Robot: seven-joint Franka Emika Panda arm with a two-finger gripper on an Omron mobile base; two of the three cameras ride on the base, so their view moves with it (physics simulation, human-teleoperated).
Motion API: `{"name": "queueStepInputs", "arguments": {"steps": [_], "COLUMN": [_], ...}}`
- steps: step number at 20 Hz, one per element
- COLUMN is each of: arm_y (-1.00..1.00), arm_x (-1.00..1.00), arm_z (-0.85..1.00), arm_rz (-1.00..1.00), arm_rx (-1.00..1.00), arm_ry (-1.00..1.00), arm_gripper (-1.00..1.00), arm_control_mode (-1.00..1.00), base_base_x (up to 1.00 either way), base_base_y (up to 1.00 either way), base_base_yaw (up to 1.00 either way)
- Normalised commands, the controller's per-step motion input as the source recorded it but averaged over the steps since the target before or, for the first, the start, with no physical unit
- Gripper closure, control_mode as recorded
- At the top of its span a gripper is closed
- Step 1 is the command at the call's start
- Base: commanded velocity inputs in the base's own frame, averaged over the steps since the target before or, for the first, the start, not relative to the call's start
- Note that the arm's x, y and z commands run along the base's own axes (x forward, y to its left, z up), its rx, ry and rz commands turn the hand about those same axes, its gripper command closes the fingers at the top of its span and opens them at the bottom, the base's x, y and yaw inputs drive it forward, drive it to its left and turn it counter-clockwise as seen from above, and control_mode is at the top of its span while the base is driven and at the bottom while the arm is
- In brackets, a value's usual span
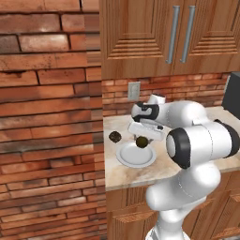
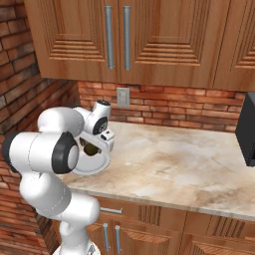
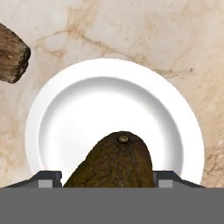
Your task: Pick the avocado and bread from the counter and place them on the plate. Then pick the jam from the cabinet and place it next to the plate. Lastly close the cabinet door.
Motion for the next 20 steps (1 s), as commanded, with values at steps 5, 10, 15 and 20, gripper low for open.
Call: {"name": "queueStepInputs", "arguments": {"steps": [5,10,15,20], "arm_y": [0.0,0.0,0.0,0.0], "arm_x": [-0.18,-0.14,-0.01,0.0], "arm_z": [-0.17,-0.24,-0.27,-0.22], "arm_rz": [0.0,0.0,0.0,0.0], "arm_rx": [-0.02,-0.03,-0.03,-0.01], "arm_ry": [0.0,0.0,0.02,0.01], "arm_gripper": [1.0,1.0,1.0,1.0], "arm_control_mode": [-1.0,-1.0,-1.0,-1.0], "base_base_x": [0.0,0.0,0.0,0.0], "base_base_y": [0.0,0.0,0.0,0.0], "base_base_yaw": [0.0,0.0,0.0,0.0]}}
